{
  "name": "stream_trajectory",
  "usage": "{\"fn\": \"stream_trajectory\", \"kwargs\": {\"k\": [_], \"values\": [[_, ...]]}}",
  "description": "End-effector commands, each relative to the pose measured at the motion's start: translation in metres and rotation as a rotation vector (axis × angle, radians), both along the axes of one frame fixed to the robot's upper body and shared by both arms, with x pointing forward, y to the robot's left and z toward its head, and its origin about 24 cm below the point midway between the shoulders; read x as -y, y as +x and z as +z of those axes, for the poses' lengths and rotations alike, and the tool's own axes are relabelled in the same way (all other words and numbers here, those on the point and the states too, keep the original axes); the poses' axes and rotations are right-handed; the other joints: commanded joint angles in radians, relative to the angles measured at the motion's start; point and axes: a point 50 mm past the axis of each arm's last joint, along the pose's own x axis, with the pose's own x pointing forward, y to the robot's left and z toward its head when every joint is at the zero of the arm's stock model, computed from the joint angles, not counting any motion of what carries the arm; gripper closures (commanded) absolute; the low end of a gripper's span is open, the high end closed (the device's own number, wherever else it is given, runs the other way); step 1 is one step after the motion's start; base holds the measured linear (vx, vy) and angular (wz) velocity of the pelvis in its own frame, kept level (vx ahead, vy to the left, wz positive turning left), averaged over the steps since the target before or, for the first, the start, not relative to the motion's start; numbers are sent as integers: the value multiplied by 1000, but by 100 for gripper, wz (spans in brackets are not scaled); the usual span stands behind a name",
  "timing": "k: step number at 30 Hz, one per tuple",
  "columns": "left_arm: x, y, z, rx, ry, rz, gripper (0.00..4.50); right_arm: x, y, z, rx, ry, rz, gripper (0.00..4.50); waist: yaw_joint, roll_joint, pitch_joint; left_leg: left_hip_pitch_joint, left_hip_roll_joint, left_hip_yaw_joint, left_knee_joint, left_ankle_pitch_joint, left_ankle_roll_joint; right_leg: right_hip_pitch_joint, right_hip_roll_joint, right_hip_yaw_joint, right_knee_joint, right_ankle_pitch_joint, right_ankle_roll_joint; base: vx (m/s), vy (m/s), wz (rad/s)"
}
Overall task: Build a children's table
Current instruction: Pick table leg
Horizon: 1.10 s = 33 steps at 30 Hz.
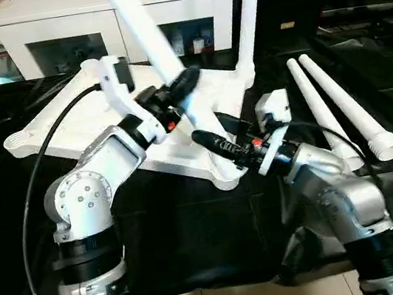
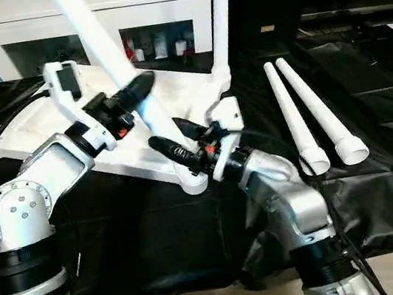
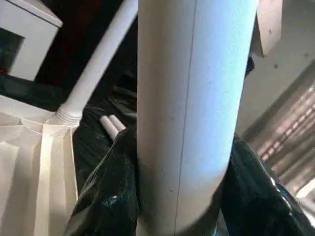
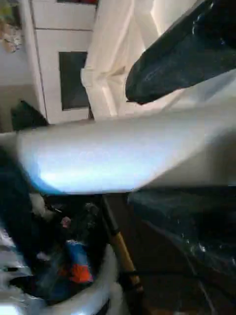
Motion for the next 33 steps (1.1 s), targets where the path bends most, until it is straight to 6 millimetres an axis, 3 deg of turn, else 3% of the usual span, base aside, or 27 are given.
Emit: {"fn": "stream_trajectory", "kwargs": {"k": [1, 4, 8, 12, 13, 18, 25, 32, 33], "values": [[3, 0, 3, 22, 43, -37, 265, 14, 9, 13, -28, 34, -23, 121, 1, -4, -72, 10, 23, -5, -66, -117, 48, 68, -41, 46, -63, -144, -177, 0, 0, 0], [2, -1, 5, 33, 47, -58, 265, 20, 12, 19, -69, 36, 6, 112, 2, 0, -73, 11, 22, -4, -64, -124, 35, 69, -43, 46, -64, -156, -174, 0, 0, 0], [3, -1, 7, 52, 58, -92, 266, 22, 10, 20, -128, -22, 103, 112, 4, 0, -75, 11, 22, -5, -62, -100, 36, 71, -39, 45, -58, -107, -187, 0, 0, 0], [5, -5, 9, 84, 95, -152, 266, 24, 1, 10, -240, -172, 241, 112, 10, -4, -75, 10, 22, -4, -60, -98, 37, 73, -42, 45, -59, -117, -196, 0, 0, 0], [5, -5, 9, 87, 102, -158, 266, 24, 0, 10, -247, -181, 264, 112, 10, -10, -76, 9, 22, -3, -60, -100, 36, 73, -44, 46, -60, -123, -195, 0, 0, 0], [8, -7, 10, 114, 134, -199, 266, 21, -2, 10, -251, -209, 308, 112, 12, -14, -74, 9, 23, -3, -61, -111, 29, 71, -46, 46, -62, -170, -184, 0, 0, 0], [15, -22, 12, 218, 205, -357, 266, 17, -2, 14, -252, -236, 370, 112, 15, -9, -75, 12, 27, -3, -60, -98, 26, 67, -46, 47, -54, -146, -195, 0, 0, 0], [15, -21, 13, 248, 228, -391, 266, 16, -4, 13, -259, -272, 436, 112, 18, -8, -73, 12, 26, -3, -61, -121, 16, 68, -46, 47, -58, -166, -190, 0, 0, 0], [15, -21, 13, 256, 229, -399, 266, 16, -5, 13, -265, -280, 455, 112, 18, -13, -74, 12, 26, -3, -61, -126, 14, 70, -46, 47, -59, -174, -186, 0, 0, 0]]}}
